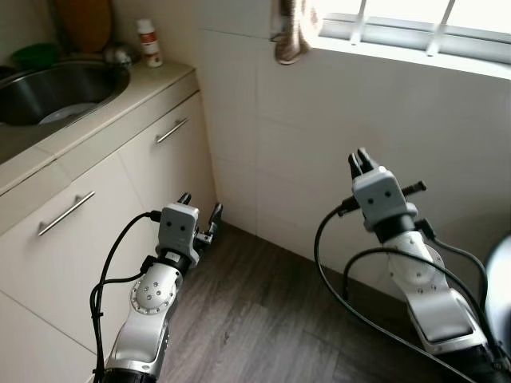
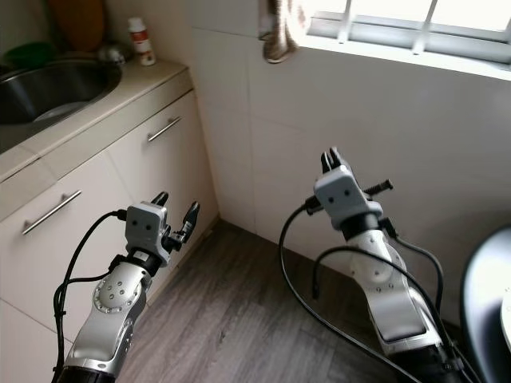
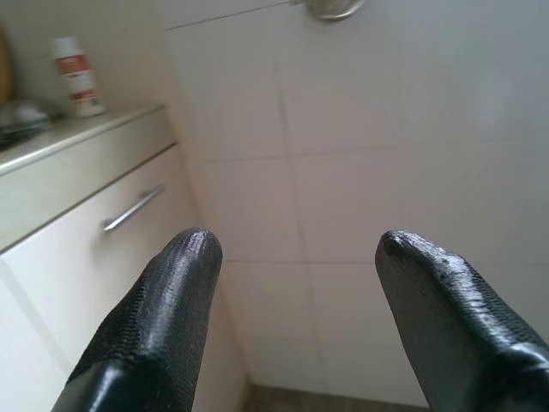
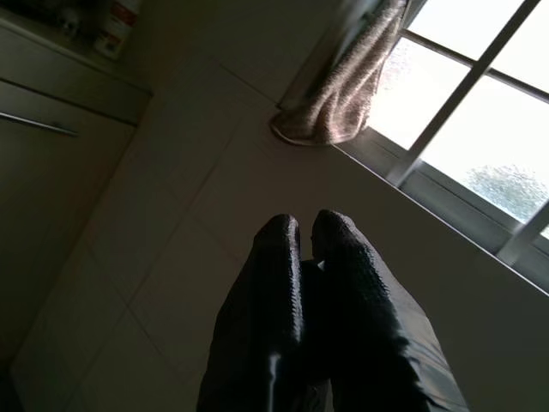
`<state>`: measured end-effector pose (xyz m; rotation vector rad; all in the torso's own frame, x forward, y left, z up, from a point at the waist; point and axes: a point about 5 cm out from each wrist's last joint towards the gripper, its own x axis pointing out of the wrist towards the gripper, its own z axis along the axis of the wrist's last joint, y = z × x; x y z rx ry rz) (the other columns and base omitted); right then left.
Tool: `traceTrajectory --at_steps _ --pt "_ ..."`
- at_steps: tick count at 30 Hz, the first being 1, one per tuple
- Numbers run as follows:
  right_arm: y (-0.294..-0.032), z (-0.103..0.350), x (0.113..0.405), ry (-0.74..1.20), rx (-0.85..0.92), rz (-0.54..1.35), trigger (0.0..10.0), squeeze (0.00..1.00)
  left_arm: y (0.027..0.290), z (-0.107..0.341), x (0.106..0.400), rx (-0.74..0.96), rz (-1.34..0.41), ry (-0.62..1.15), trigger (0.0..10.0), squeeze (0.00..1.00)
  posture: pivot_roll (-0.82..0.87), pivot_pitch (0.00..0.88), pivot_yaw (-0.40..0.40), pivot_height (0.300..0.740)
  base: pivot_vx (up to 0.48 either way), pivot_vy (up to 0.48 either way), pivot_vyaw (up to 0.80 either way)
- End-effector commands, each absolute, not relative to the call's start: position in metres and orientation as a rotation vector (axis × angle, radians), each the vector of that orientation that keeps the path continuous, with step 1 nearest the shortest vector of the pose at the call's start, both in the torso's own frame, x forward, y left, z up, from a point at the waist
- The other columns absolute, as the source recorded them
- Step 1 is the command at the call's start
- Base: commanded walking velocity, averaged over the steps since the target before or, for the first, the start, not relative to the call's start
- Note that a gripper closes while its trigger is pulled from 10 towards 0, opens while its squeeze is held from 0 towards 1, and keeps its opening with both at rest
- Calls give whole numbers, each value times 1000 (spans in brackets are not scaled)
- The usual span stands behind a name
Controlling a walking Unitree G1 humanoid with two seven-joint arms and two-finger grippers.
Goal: Kitchen organization
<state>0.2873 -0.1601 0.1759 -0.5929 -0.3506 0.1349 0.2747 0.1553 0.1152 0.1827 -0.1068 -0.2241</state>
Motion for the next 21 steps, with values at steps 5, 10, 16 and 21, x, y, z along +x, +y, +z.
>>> traceTrajectory --at_steps 5,10,16,21 --pt "-155 188 283 -438 -676 151 0 0 153 134 277 220 -213 -176 10000 0 -9 0 -7 740 0 0 800" --pt "-156 198 284 -500 -723 123 0 0 157 159 283 254 -172 -287 10000 0 -4 0 -7 740 0 0 800" --pt "-155 211 283 -582 -761 96 0 0 157 173 284 268 -152 -354 10000 0 -5 0 -6 740 0 0 800" --pt "-156 232 283 -718 -807 44 0 0 155 183 283 264 -149 -405 10000 0 -5 0 -7 740 185 0 800"
